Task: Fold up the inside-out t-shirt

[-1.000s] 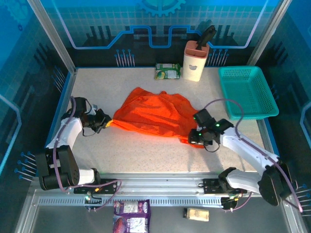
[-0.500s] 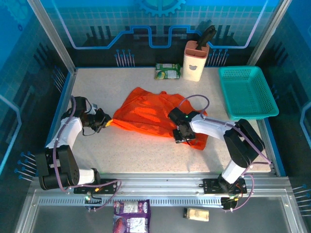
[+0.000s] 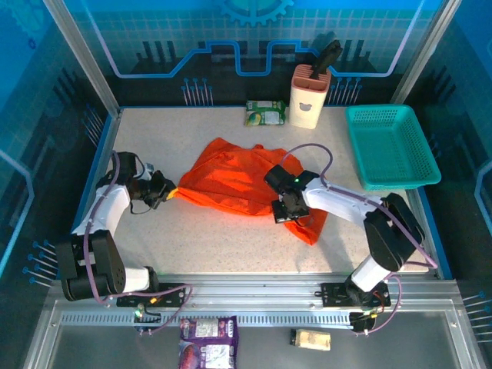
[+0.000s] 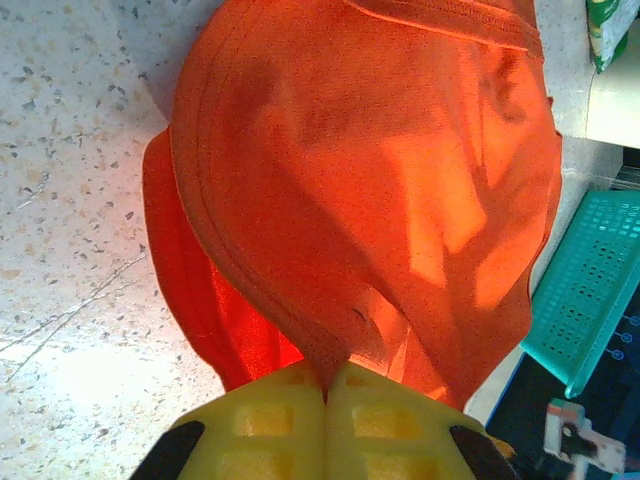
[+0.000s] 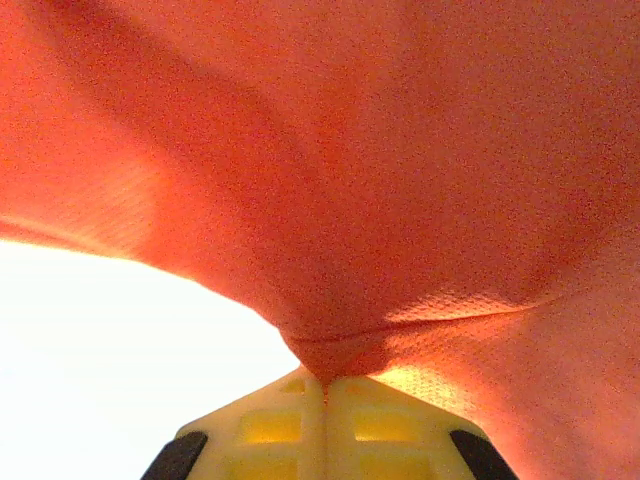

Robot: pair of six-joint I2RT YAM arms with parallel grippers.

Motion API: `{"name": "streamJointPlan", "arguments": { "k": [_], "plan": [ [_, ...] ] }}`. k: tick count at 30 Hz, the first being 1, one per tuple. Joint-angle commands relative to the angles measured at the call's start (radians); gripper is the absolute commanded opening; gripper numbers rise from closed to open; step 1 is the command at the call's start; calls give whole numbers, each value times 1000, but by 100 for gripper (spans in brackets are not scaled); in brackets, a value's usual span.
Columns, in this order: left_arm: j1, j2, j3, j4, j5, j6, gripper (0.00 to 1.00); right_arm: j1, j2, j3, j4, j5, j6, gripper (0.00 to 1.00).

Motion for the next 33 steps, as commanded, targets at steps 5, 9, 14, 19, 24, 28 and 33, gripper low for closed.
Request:
{"name": "streamJointPlan", "arguments": {
  "k": [5,9,14,19,24,28,33],
  "plan": [
    [-7,-3,38,-41,-10,35,0,35,-36,37,-62,-327,6,0],
    [-8,1,43,-46,-9,40,0,30,-31,-3,82,-594,24,26],
    [-7,-5,51,-57,-17,46,0,29,-5,39,-81,-328,-2,32],
    [-7,-5,51,-62,-21,51,0,46,34,13,-98,-239,-23,23],
    [-7,-2,51,-66,-29,57,0,101,45,-26,27,-399,-34,16],
    [-7,8,48,-65,-42,65,0,156,99,-11,21,-336,-12,21],
    [-7,21,42,-62,-58,75,0,202,179,65,-89,-72,-3,27]
  ]
}}
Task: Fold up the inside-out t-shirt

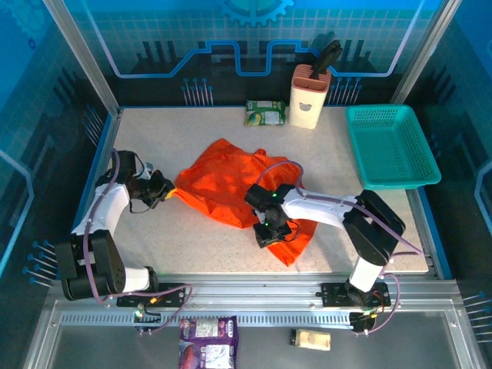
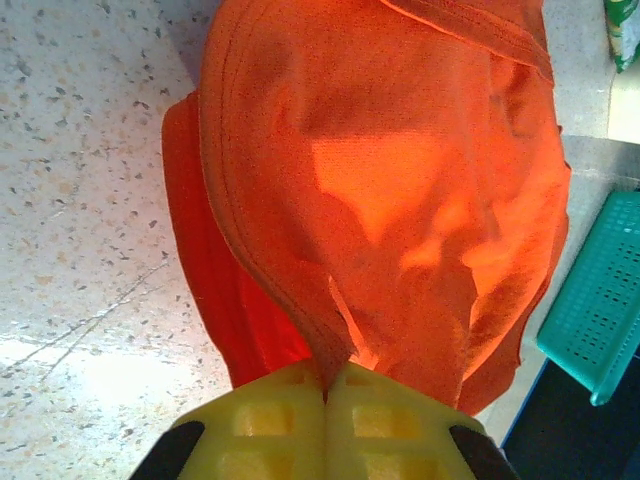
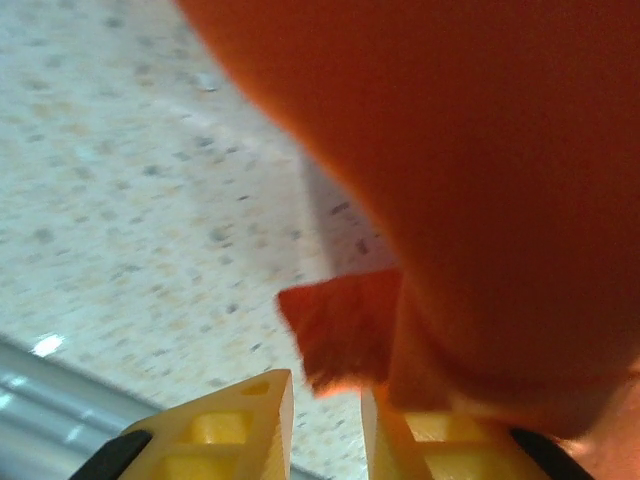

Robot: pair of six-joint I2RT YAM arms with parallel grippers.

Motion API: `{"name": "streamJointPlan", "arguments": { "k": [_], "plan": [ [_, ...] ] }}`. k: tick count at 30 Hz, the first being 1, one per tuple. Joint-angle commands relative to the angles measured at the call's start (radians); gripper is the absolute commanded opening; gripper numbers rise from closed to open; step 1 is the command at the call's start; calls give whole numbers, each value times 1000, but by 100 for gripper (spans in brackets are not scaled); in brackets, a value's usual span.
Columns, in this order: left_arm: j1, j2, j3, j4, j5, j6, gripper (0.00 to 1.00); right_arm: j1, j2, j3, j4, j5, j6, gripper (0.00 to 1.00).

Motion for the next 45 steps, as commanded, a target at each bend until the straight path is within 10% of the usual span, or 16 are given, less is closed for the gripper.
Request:
{"name": "streamJointPlan", "arguments": {
  "k": [1,45],
  "plan": [
    [-7,16,20,-26,-19,34,0,19,37,49,-74,169,11,27],
    [-7,21,19,-21,-20,34,0,9,65,32,-90,193,-18,16]
  ]
}}
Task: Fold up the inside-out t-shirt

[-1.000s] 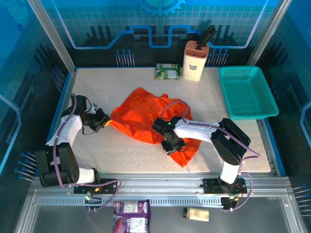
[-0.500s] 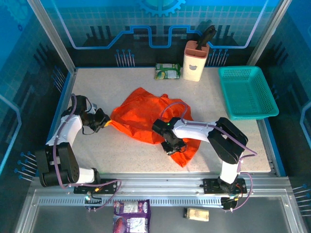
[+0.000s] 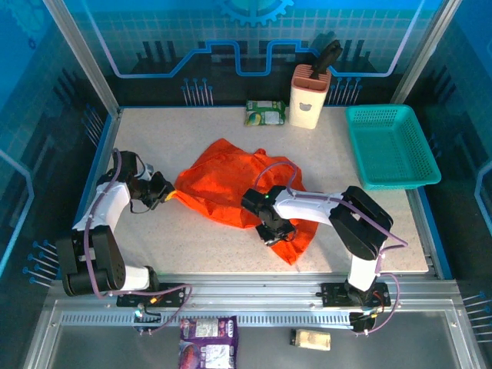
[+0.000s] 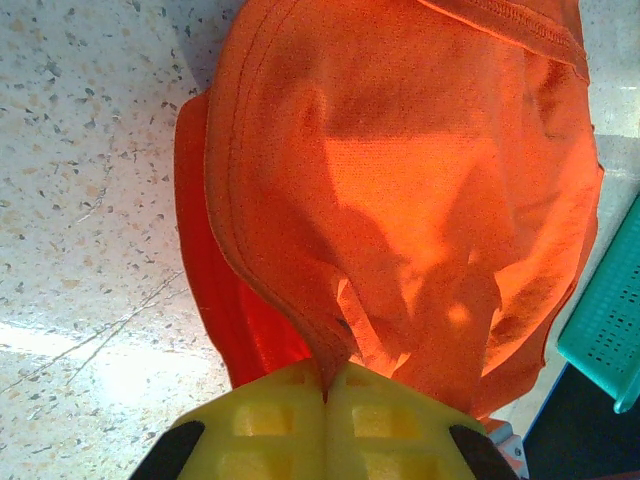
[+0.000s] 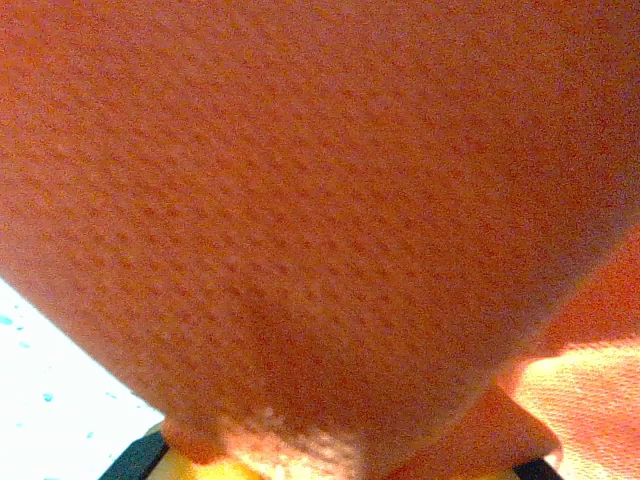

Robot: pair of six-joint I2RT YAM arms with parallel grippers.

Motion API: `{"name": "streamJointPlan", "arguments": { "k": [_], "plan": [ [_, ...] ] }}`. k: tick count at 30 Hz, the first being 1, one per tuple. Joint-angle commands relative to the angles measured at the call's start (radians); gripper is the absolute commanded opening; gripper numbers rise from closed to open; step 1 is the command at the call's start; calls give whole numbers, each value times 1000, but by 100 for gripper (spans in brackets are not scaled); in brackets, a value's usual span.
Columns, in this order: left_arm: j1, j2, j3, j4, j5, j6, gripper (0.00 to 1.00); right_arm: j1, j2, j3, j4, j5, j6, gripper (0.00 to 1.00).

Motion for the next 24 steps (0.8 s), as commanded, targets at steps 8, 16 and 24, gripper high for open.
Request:
{"name": "streamJointPlan", "arguments": {
  "k": [8,16,24],
  "plan": [
    [-7,3,32,-10,1,12,0,-2,-10,42,-65,30,-9,20],
    [-7,9,39,-16,-1,16,0,-2,-8,32,-58,31,-9,15],
    [-7,3,39,-20,-1,14,0,-2,-21,30,-68,35,-5,0]
  ]
}}
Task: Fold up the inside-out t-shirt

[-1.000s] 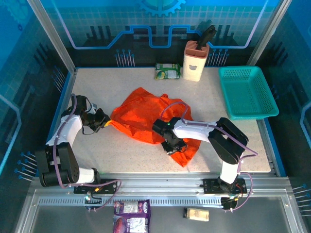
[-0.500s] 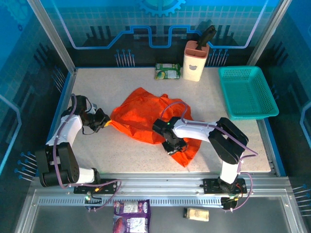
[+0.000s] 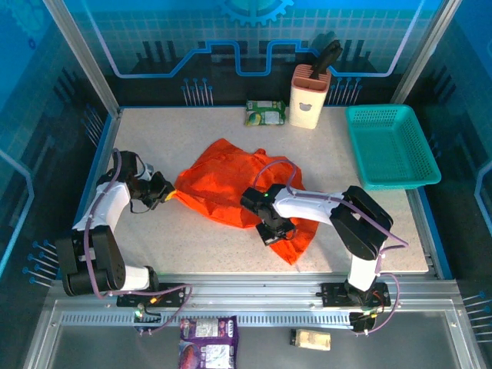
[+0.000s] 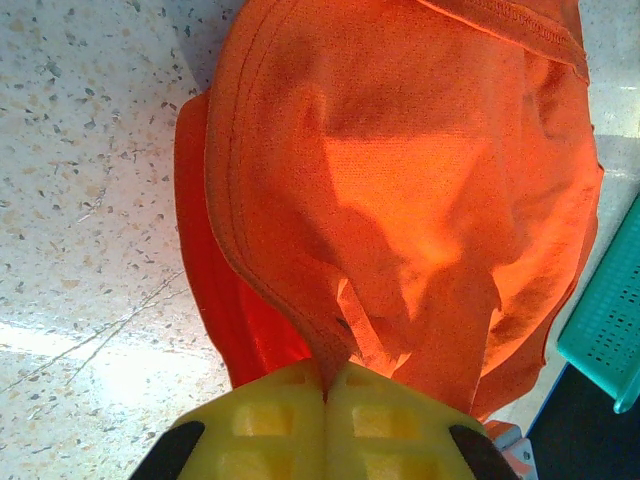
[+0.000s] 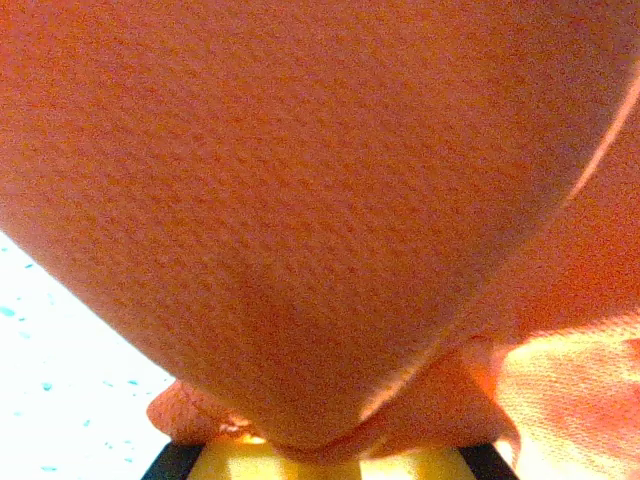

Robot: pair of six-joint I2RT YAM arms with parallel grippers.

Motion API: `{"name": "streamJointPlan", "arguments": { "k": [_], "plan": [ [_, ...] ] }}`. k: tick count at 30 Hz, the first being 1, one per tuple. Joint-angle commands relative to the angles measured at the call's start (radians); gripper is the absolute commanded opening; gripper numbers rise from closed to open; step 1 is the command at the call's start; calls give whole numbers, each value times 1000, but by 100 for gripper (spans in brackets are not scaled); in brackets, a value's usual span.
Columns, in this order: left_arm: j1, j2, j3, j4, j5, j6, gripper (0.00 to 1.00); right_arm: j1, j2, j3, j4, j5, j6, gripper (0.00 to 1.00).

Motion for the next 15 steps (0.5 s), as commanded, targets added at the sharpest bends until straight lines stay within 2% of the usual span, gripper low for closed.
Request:
{"name": "streamJointPlan", "arguments": {
  "k": [1,5,12,15],
  "plan": [
    [-7,4,40,-21,-1,14,0,-2,-32,6,-38,15,2,0],
    [-7,2,41,-25,-4,16,0,0,-79,22,-76,-18,-1,0],
    [-7,3,46,-29,-7,21,0,6,-168,-38,-43,-287,-39,0],
    [-7,7,43,-27,-9,20,0,12,-161,-62,-13,-358,-48,0]
  ]
}}
